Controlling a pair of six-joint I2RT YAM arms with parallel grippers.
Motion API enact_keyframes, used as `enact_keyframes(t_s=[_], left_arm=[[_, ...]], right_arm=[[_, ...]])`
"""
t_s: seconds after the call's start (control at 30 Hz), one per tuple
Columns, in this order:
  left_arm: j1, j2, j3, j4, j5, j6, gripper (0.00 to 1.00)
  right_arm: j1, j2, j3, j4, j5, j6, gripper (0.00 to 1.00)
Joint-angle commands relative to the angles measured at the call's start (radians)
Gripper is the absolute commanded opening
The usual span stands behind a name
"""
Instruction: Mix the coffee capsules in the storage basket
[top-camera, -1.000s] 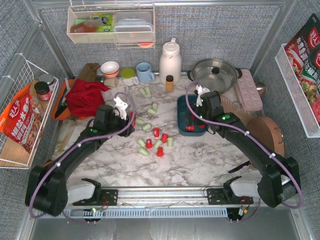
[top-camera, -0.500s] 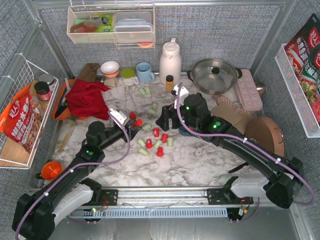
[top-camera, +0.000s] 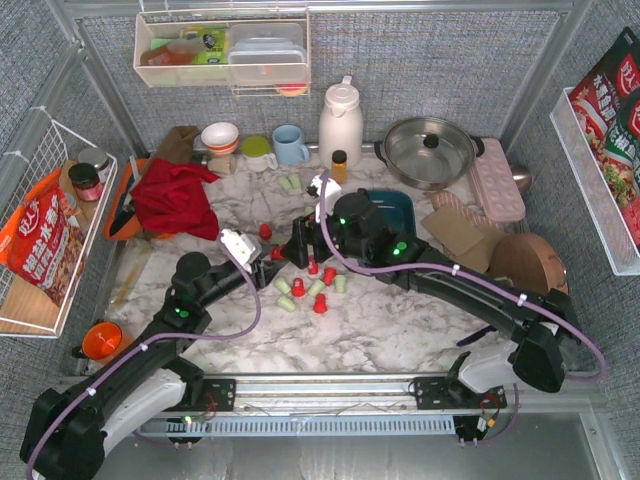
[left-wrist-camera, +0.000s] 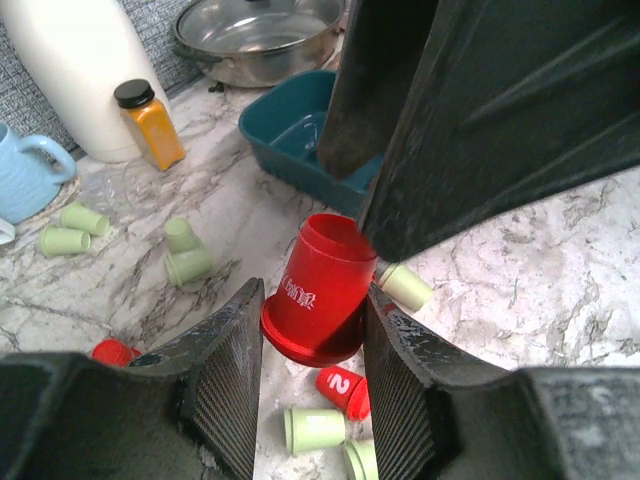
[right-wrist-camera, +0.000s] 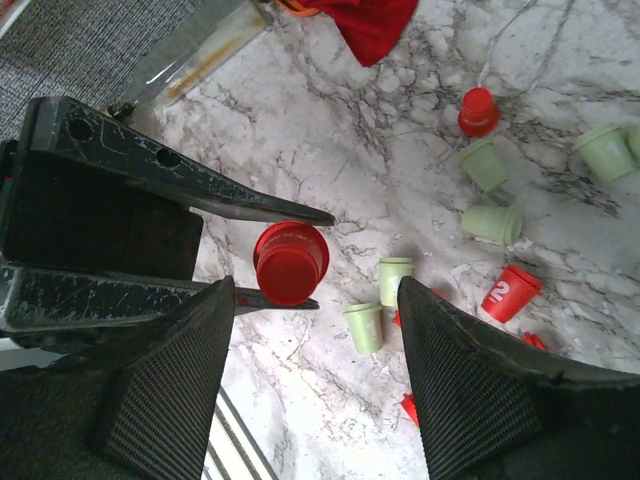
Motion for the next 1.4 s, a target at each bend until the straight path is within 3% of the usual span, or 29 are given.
enact_keyframes(t_s=[0.0,0.23,0.43,0.6,0.73,0.8,0.83,0.87,1.2,1.37], left_arm=[[-0.003,-0.001,-0.004,0.082,0.039,-0.003,0.4],[-0.005,-0.001,-0.006,0.088,0.044,-0.005,0.4],[-0.007,0.0,-0.003,0.082,0.03,-0.008,0.4],[-0.008,-0.002,-0.001,0.076,0.009,-0.007,0.45],[-0.007,-0.004,-0.001,0.072,0.009,-0.01,0.62],[-0.007,-0.006,0.0,0.071,0.01,-0.012,0.86],[-0.007,-0.007,0.0,0.07,0.009,-0.012,0.97],[-0.007,-0.009,0.0,0.069,0.007,-0.012,0.99],[-0.007,0.007,0.056,-0.04,-0.122,-0.055,0.99],[-0.007,0.072,0.125,-0.147,-0.175,-0.063,0.99]], right_arm=[[0.008,0.03,0.017,0.042,-0.018,0.014,0.7],[0.014,0.072,0.032,0.044,-0.033,0.022,0.62],[0.016,0.094,0.042,0.044,-0.056,0.041,0.36],[0.016,0.101,0.044,0.042,-0.07,0.051,0.22],[0.016,0.095,0.039,0.038,-0.056,0.051,0.13],[0.015,0.088,0.034,0.03,-0.032,0.044,0.09],[0.014,0.082,0.032,0.022,-0.012,0.038,0.08],[0.012,0.076,0.029,0.011,0.013,0.031,0.07],[-0.067,-0.022,-0.062,-0.136,0.433,-0.19,0.06],[-0.186,-0.038,-0.143,-0.157,0.508,-0.239,0.06]])
